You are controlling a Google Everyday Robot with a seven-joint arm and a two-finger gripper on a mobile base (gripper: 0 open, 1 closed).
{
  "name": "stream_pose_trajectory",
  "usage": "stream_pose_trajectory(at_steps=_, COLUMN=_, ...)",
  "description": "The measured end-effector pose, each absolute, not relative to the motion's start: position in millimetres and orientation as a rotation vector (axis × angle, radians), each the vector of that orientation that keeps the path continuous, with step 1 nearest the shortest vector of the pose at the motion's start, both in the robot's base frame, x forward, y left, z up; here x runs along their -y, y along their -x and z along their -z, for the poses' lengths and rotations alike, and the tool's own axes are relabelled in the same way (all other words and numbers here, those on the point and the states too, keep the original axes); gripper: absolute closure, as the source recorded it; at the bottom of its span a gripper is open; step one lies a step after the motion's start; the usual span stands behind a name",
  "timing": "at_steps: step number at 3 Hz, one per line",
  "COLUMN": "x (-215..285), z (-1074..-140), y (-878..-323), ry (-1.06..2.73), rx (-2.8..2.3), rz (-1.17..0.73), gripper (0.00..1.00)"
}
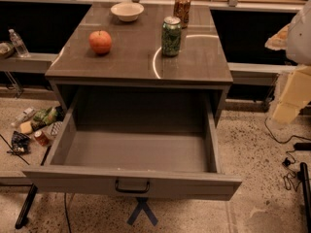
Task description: Place green can into top drawer
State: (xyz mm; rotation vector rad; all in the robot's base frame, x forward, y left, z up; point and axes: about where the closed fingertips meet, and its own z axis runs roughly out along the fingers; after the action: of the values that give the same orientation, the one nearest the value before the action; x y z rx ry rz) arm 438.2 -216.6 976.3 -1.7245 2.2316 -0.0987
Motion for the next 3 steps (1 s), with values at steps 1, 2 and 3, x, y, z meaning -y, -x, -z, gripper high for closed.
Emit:
stream_pose_trajectory(at_steps=1, x=216.6, z=-976.3, y=-438.2, ry=1.724, rx=-2.232, rz=0.099, gripper=0.0)
stream_pose_trajectory(at_steps=2, x=208.9, z=-969.2, y=-466.1, ry=1.637, rx=-2.189, rz=0.04, gripper=0.0)
stream_pose_trajectory(at_steps=3, x=186.4, z=-941.6, y=-546.6, ry=1.397, rx=-2.061, rz=-0.189, gripper=0.0)
